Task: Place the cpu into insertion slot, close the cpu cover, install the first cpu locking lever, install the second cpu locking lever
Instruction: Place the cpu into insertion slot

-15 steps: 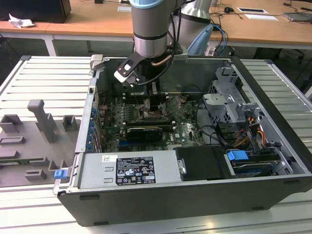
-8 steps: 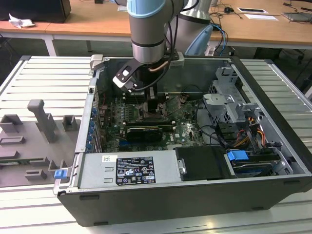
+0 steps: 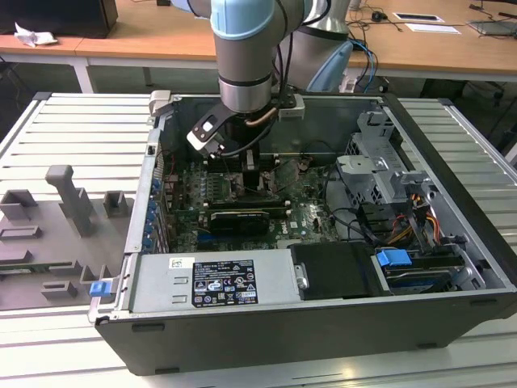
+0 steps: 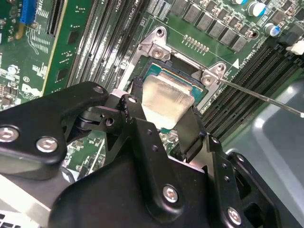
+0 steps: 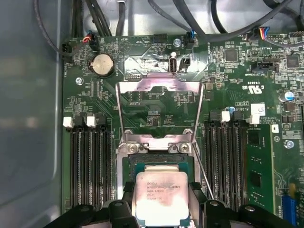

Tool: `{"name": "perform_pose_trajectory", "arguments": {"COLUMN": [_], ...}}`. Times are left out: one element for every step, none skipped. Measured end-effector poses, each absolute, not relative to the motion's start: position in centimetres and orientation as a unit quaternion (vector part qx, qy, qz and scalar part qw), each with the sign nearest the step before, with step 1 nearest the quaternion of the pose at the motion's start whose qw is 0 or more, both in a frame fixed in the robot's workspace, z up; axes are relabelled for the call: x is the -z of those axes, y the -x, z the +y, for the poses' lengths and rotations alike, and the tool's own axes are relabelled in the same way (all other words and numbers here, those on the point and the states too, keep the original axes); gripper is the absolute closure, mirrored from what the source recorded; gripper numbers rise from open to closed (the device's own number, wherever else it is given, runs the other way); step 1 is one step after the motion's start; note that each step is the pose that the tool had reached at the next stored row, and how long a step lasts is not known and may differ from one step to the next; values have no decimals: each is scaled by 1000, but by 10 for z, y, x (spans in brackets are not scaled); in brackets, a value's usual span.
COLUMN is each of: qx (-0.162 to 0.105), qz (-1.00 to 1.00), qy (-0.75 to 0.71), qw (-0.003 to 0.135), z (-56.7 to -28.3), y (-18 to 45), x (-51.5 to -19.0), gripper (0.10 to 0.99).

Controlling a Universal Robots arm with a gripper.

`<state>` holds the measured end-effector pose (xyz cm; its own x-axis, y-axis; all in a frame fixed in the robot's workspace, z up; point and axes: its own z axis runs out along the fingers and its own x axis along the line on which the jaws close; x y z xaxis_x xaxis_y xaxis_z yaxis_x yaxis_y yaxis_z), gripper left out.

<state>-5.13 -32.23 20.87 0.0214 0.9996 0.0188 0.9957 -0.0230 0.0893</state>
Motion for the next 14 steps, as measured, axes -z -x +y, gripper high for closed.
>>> {"name": "perform_pose_trajectory", "arguments": {"qx": [-37,-37,-37,-37,-37,-37,-36,-36,-36,-36,-36,-36,-37,-37], "qz": [698,699,699,699,699,698,699,699,699,699,699,699,699,700], "qy": [-714,-714,-714,-714,-714,-714,-714,-714,-714,-714,-714,-714,-714,-712], "qw": [26,26,26,26,27,27,27,27,27,27,27,27,27,27], "z": [-322,-322,-322,-322,-322,-322,-321,-321,-321,-321,-321,-321,-321,-319], "y": [51,50,49,49,49,49,48,48,49,49,49,49,49,48], "x": [-208,-208,-207,-207,-206,-206,-204,-202,-202,-202,-202,-202,-202,-199], "gripper": [557,557,557,557,557,557,557,557,557,557,557,549,482,482]}}
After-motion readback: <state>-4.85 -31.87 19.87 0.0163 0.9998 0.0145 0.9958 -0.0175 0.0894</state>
